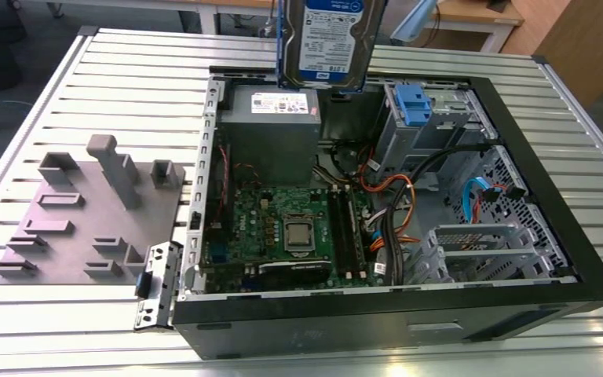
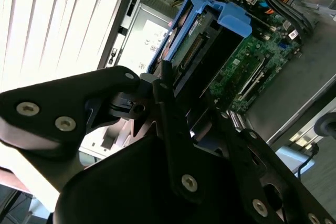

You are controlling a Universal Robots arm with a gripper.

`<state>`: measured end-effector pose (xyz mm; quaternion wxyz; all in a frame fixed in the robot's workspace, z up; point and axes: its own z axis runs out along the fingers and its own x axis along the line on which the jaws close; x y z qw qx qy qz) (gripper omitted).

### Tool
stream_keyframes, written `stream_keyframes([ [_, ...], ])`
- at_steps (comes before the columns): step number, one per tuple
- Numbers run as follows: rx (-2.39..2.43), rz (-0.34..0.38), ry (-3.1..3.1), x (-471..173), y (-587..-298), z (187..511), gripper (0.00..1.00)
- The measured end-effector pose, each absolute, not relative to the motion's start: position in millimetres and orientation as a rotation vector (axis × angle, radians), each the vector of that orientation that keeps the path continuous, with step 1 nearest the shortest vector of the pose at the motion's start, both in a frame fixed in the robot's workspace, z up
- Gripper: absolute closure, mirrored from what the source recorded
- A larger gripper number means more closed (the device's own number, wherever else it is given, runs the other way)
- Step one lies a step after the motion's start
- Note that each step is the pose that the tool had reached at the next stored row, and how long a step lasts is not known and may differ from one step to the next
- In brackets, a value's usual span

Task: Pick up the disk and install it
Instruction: 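Pick up the disk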

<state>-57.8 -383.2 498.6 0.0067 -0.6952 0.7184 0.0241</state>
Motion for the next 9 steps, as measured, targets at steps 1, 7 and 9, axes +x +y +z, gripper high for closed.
stream_keyframes([
  [1, -2.175, 0.075, 2.247, -55.9, -383.2, 498.6, 0.65],
  [7, -2.175, 0.075, 2.247, -44.3, -383.2, 498.4, 0.65],
  [9, -2.175, 0.075, 2.247, -40.4, -383.2, 498.3, 0.65],
])
